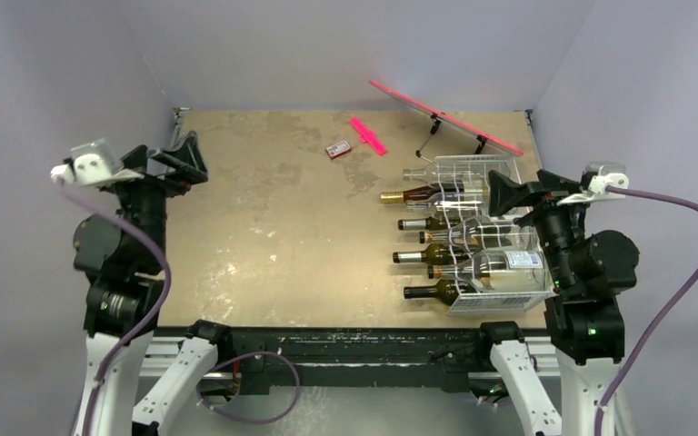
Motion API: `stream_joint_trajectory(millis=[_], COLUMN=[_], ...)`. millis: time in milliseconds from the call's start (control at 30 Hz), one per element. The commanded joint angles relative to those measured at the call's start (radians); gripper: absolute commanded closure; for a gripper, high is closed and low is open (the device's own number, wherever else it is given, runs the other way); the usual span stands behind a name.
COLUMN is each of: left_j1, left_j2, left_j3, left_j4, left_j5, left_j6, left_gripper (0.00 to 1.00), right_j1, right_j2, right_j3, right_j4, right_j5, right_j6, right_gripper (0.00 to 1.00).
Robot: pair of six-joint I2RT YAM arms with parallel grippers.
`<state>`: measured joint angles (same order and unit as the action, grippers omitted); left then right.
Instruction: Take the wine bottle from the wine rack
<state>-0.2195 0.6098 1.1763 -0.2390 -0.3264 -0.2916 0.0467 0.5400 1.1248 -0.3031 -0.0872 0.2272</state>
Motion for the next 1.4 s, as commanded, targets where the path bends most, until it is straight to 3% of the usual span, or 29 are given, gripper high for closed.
stream_joint_trajectory(millis=[0,300,600,1100,1367], left_j1=[0.028,0.068,0.062,0.026,0.024], left_j2=[0.081,0.229,0.305,0.354,0.396], left_j3=[-0.056,-0.182,-0.257,-0.274,-0.276], left_j4=[0.117,0.241,0.339,0.456,0.481], left_j5=[0.050,0.106,0.180,0.306,0.342], left_j6=[-0.059,-0.111,-0.141,-0.188,-0.206], left_gripper=[0.00,0.00,0.00,0.02,0.03], right_j1=[-0.034,-0.095,-0.117,0.086,0.118], right_j2=[0.003,0.033,0.038,0.075,0.194], right_j3=[-0.042,-0.086,-0.071,-0.076,-0.049], right_j4=[0.056,0.028,-0.022,-0.069,-0.134], right_j5=[0.075,0.172,0.167,-0.071,-0.080], right_j6=[0.040,0.060,-0.009,-0.510,-0.682], right_gripper=[0.00,0.00,0.00,0.00,0.00])
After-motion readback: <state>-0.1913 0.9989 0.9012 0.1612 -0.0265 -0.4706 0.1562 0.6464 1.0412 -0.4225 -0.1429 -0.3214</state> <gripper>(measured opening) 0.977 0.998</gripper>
